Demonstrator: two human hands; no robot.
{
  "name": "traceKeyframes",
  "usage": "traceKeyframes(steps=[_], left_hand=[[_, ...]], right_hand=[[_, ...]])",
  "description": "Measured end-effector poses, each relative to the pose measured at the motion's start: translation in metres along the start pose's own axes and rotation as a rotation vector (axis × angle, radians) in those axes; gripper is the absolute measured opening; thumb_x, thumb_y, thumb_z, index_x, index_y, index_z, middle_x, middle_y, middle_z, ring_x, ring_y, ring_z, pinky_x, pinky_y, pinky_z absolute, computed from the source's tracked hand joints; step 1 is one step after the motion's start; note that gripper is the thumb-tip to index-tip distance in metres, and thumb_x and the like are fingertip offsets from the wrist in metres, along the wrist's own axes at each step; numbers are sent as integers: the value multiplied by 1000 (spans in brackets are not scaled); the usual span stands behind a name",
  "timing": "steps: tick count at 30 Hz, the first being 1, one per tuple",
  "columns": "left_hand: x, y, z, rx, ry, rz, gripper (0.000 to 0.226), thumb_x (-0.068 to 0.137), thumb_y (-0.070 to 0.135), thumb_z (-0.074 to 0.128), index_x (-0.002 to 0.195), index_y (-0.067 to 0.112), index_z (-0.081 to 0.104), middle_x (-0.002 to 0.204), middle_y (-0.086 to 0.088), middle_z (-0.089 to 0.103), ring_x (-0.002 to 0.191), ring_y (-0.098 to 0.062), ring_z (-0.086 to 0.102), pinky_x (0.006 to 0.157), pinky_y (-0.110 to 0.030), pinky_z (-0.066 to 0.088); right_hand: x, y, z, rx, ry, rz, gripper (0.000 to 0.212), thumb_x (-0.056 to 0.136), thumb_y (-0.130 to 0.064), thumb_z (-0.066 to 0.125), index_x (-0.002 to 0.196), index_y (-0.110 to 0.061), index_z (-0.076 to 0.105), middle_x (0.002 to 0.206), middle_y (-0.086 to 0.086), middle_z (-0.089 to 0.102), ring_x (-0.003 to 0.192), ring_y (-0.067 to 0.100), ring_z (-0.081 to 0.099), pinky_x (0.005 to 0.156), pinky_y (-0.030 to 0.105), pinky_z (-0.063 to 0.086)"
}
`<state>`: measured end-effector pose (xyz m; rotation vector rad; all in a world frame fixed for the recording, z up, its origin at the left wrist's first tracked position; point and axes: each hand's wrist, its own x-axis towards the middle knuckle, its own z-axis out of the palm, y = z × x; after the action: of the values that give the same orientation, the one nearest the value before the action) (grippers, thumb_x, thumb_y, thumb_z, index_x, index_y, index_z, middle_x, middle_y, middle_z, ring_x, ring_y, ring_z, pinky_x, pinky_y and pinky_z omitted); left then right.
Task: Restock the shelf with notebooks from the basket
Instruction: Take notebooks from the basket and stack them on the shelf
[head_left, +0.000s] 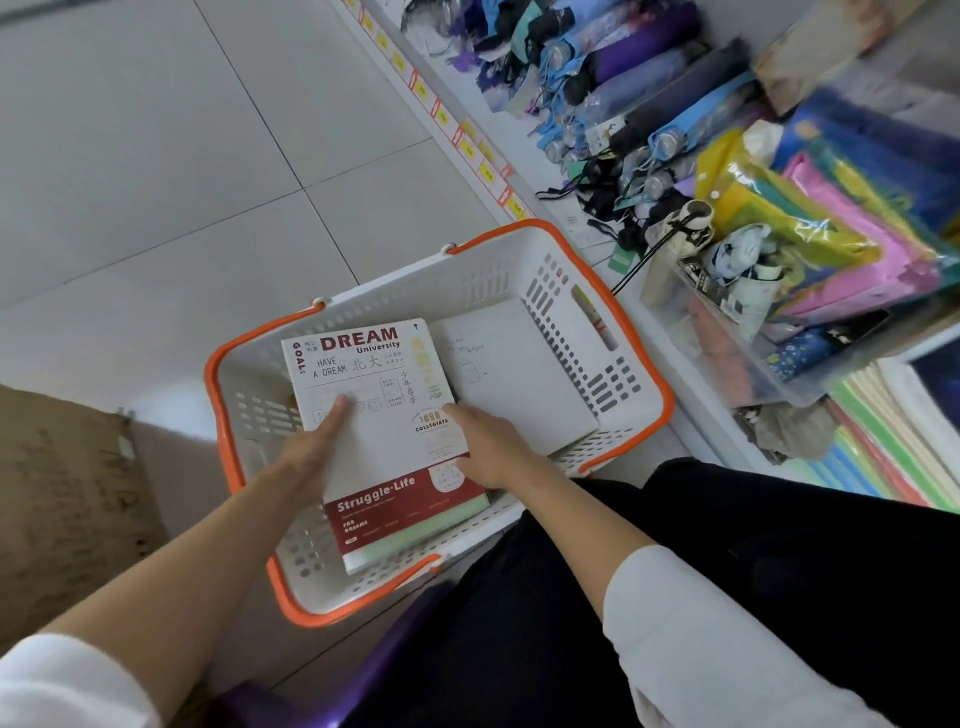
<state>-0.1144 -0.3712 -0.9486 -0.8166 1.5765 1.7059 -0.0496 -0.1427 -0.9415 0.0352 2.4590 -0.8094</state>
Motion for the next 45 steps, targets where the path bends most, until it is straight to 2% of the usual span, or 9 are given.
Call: traceKeyframes(steps=[5,9,13,20,24,29,38,42,45], left_hand=[[-13,26,12,-11,-332,0,43,83,47,65,117,21,66,117,-10,69,104,-32,68,70,-47,58],[-31,55,39,-19,-411,4,42,77,50,66,105,21,74,114,-9,71,99,-28,70,68,-44,58],[-62,87,80,33,-471,120,41,82,51,61,109,21,69,108,-7,73,95,-26,72,67,-42,59],[-145,121,172,86,-574,287,38,91,26,64,126,12,61,118,-11,69,99,-28,69,72,-43,59],[-195,137,229,179,-680,437,42,91,5,61,132,5,54,128,-14,63,111,-33,63,96,-52,49],[-264,146,306,376,-786,764,32,93,17,62,125,17,59,122,-4,67,103,-23,67,85,-41,56],[-352,158,450,616,-1000,961,51,91,-1,60,139,13,47,108,-4,66,81,-11,68,65,-22,58],[-378,165,519,565,-1002,1059,56,91,-1,59,143,15,44,132,-3,59,105,-19,65,91,-37,55],[-380,160,559,652,-926,1110,57,92,3,59,144,19,43,118,2,62,80,-18,63,52,-21,50]], right_hand=[[-23,2,-36,613,5,300,99,83,-48,70,155,-20,7,154,3,34,137,24,39,109,40,36],[-48,-4,-73,828,133,295,86,82,-45,73,149,-16,28,140,8,53,122,21,55,95,33,49],[-82,-16,-108,877,390,159,33,92,-22,65,123,-11,62,121,6,67,106,20,66,72,18,55],[-172,-12,-172,796,689,105,27,93,-16,62,115,-26,51,99,-13,65,79,-5,65,58,12,51],[-236,-8,-212,707,838,93,28,92,-7,61,116,-19,54,108,-8,63,88,7,64,63,11,51],[-322,6,-248,853,1139,123,26,88,-9,65,108,-22,56,109,0,69,95,20,69,78,38,58],[-435,61,-339,1003,1654,153,29,87,1,63,113,-12,63,112,11,70,95,29,70,84,47,57],[-453,100,-386,1051,1775,236,16,81,1,68,90,-12,65,105,14,71,86,32,71,81,51,58],[-456,132,-406,1088,1790,354,14,79,2,68,87,-8,65,99,16,72,77,32,71,77,50,59]])
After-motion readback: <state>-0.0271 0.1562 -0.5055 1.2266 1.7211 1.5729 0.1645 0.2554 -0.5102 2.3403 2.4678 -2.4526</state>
